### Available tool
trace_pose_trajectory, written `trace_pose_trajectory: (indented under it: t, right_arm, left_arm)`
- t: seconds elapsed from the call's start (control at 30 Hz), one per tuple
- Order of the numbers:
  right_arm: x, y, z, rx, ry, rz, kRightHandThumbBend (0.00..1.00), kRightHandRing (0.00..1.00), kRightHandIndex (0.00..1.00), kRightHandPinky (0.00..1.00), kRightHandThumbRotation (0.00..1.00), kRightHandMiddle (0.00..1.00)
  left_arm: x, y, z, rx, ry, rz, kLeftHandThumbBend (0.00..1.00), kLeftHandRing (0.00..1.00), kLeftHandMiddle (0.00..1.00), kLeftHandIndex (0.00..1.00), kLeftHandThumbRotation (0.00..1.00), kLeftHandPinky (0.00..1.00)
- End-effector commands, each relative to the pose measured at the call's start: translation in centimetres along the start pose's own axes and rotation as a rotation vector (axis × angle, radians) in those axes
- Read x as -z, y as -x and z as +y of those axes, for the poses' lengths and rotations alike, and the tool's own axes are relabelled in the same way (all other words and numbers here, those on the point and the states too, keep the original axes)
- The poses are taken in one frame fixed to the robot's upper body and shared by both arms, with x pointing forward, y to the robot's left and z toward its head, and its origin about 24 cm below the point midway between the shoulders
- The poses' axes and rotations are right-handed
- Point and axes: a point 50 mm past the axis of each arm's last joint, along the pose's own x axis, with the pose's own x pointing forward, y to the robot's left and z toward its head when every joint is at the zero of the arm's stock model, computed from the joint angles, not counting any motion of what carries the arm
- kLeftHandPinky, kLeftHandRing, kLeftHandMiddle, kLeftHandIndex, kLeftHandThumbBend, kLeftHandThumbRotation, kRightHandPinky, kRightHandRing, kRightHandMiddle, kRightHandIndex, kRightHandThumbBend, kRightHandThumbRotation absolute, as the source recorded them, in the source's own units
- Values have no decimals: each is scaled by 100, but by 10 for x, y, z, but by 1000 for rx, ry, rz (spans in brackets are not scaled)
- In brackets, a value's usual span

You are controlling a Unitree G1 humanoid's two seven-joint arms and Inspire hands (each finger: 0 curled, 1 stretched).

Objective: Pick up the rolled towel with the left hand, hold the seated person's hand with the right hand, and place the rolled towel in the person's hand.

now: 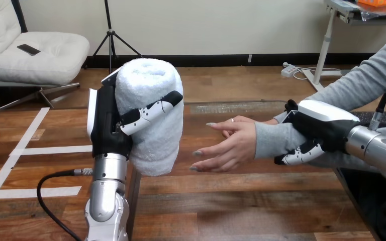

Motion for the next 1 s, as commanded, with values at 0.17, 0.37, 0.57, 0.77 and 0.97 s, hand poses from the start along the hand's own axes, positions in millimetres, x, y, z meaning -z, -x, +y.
trace_pose_trajectory:
  t: [0.17, 0.37, 0.57, 0.77, 0.97]
  right_arm:
    - [-28, -10, -30, 130, 5, -140, 56, 29, 34, 25, 27, 33]
    - [-31, -12, -30, 133, 3, -152, 56, 27, 32, 24, 27, 32]
    - [-33, -13, -30, 128, -5, -155, 56, 27, 32, 24, 27, 31]
    - [-35, -14, -30, 125, -15, -163, 56, 26, 31, 23, 27, 30]
    - [-37, -17, -30, 119, -14, -162, 56, 26, 32, 22, 26, 31]
  left_arm:
    - [-25, -30, -18, 34, 34, -133, 64, 33, 38, 40, 0, 30]
    - [-24, -31, -21, 38, 48, -131, 63, 33, 38, 40, 0, 29]
    - [-24, -31, -23, 40, 53, -127, 64, 33, 37, 40, 0, 29]
    - [-24, -31, -25, 42, 50, -127, 65, 33, 37, 40, 0, 29]
    - [-24, -31, -26, 43, 49, -127, 65, 32, 37, 40, 0, 28]
